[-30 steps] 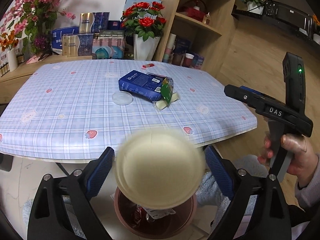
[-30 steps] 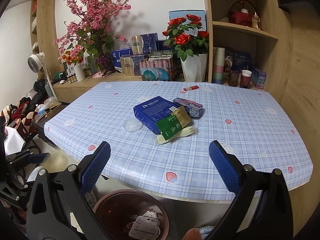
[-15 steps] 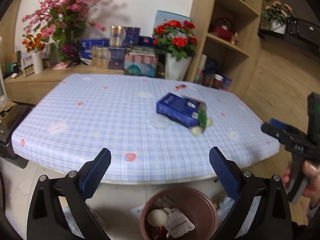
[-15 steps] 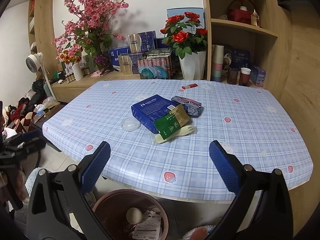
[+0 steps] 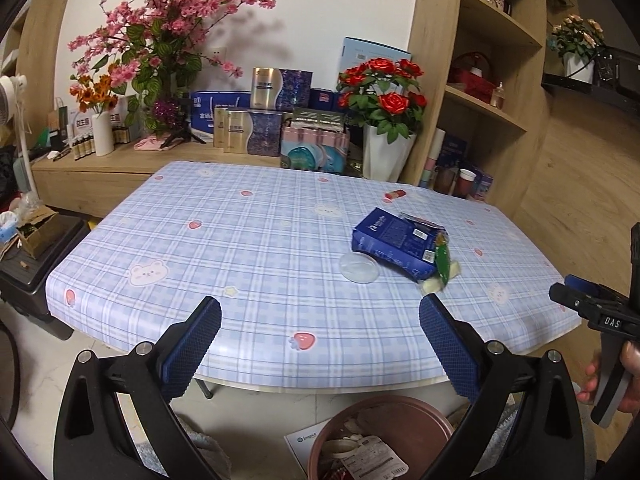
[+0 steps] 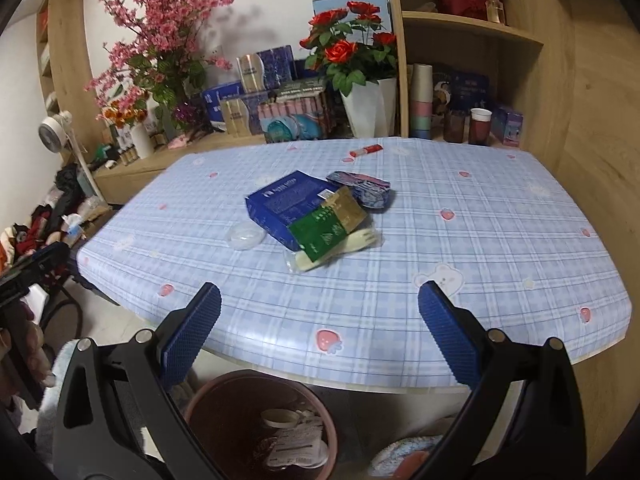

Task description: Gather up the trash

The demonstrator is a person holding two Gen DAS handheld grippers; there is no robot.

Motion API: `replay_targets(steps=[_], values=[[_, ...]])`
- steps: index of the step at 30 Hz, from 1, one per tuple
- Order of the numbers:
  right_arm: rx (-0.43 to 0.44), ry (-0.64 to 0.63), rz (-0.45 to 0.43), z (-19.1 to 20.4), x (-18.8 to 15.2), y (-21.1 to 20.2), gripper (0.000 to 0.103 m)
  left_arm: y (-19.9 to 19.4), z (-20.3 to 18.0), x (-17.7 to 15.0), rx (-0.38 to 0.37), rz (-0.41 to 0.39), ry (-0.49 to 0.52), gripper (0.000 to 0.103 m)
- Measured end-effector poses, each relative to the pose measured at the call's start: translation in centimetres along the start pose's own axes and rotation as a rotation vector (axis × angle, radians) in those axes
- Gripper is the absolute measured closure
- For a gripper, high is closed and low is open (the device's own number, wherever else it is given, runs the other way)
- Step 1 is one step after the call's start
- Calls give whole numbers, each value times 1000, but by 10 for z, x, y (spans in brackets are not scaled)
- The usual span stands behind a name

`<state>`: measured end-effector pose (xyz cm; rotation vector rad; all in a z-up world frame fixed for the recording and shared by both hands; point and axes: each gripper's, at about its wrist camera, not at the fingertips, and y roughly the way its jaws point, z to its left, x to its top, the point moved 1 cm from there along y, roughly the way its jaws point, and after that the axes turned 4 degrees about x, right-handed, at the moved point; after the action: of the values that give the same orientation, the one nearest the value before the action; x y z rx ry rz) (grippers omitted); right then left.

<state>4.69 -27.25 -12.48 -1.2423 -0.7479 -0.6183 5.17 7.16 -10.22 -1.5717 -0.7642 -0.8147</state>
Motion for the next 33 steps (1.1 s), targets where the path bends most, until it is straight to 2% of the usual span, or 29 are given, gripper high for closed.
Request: replay_targets(steps=[13,19,28,31,33], values=[[-37,22,97,-9,-7,34,6,23,11,-5,22,6,11,6],[-45,1,100,-10,-5,53,6,40,16,-6,20,15,9,6],[-17,5,115,-14,17,106,6,76,18,6,22,25,20,6],[28,8,131,-14,30,129,6,89,19,9,23,37,12,6],[5,6,135,-14,40,147,6,97,19,11,21,44,7,6]])
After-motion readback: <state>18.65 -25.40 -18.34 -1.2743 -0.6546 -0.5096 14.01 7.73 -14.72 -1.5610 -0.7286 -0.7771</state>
